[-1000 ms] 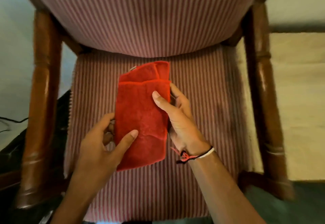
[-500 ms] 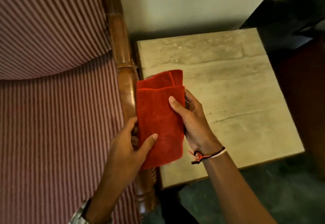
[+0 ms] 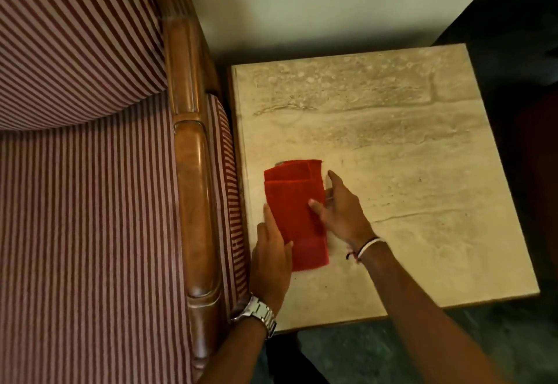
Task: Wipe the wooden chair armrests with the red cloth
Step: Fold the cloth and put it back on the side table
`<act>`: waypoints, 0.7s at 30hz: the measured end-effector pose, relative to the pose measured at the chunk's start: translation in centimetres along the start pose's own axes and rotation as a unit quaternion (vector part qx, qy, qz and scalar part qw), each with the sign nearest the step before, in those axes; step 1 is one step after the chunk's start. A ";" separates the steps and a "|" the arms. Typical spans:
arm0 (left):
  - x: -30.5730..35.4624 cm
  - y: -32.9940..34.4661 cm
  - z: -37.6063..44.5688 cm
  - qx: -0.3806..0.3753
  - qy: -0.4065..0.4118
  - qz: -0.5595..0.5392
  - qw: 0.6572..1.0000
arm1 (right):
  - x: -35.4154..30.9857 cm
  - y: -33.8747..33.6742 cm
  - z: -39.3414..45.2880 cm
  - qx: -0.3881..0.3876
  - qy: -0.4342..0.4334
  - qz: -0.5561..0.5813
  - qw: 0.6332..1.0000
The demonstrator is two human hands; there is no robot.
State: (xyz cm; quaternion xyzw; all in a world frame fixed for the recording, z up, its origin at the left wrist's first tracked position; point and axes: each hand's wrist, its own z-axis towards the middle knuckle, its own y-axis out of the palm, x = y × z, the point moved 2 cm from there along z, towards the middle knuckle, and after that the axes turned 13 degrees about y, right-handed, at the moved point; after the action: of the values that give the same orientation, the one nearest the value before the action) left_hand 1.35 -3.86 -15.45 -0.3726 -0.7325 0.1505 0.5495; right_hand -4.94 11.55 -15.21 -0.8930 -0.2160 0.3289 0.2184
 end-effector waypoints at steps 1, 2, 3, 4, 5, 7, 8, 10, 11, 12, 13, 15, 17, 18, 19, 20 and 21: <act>-0.3 0.7 -0.1 -0.014 0.007 0.031 0.999 | 0.4 0.4 -0.5 0.036 -0.023 -0.083 0.996; -0.6 1.2 -0.2 -0.029 0.016 0.067 0.997 | 0.9 0.9 -1.3 0.078 -0.048 -0.149 0.985; -0.8 1.7 -0.3 -0.041 0.022 0.105 0.993 | 1.2 1.5 -2.1 0.109 -0.073 -0.186 0.974; -0.9 2.1 -0.4 -0.048 0.027 0.148 0.987 | 1.6 2.4 -3.0 0.120 -0.099 -0.210 0.965; -1.0 2.3 -0.5 -0.045 0.035 0.189 0.980 | 2.0 3.4 -4.0 0.120 -0.128 -0.227 0.958; -0.8 2.1 -0.2 -0.032 0.066 0.253 0.965 | 3.1 5.3 -5.5 0.081 -0.161 -0.258 0.949; -0.8 2.1 0.1 -0.040 0.085 0.285 0.954 | 3.5 6.0 -5.9 0.053 -0.161 -0.270 0.948; -1.3 2.4 0.6 -0.094 0.109 0.294 0.945 | 4.1 6.7 -5.4 0.012 -0.146 -0.285 0.947; -1.5 2.4 0.8 -0.124 0.103 0.283 0.945 | 4.1 6.7 -4.9 0.012 -0.143 -0.290 0.946; -1.7 2.3 0.9 -0.138 0.101 0.278 0.945 | 3.7 6.5 -4.5 0.015 -0.142 -0.302 0.942; -1.7 2.1 1.0 -0.143 0.099 0.274 0.946 | 3.3 6.3 -4.2 0.015 -0.144 -0.313 0.939; -1.2 1.8 1.0 -0.162 0.095 0.284 0.940 | 2.8 6.1 -3.8 0.008 -0.144 -0.348 0.926; -0.6 1.0 1.4 -0.195 0.084 0.286 0.935 | 2.1 5.8 -4.2 -0.006 -0.137 -0.389 0.911; -0.2 0.7 1.5 -0.217 0.076 0.287 0.930 | 1.9 5.6 -4.3 -0.019 -0.128 -0.403 0.906; 0.2 0.3 1.5 -0.230 0.070 0.291 0.926 | 1.5 5.4 -4.4 -0.035 -0.117 -0.408 0.905; 0.7 -0.2 1.2 -0.236 0.069 0.296 0.923 | 1.2 5.1 -4.7 -0.050 -0.107 -0.409 0.905; 1.3 -1.1 1.2 -0.228 0.073 0.292 0.926 | 0.3 4.3 -5.0 -0.057 -0.109 -0.402 0.907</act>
State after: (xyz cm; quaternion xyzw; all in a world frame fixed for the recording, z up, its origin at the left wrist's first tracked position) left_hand -0.31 -3.42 -14.28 -0.6952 -0.5632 0.1059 0.4339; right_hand -0.25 6.98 -14.22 -0.7002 -0.5975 0.2954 0.2556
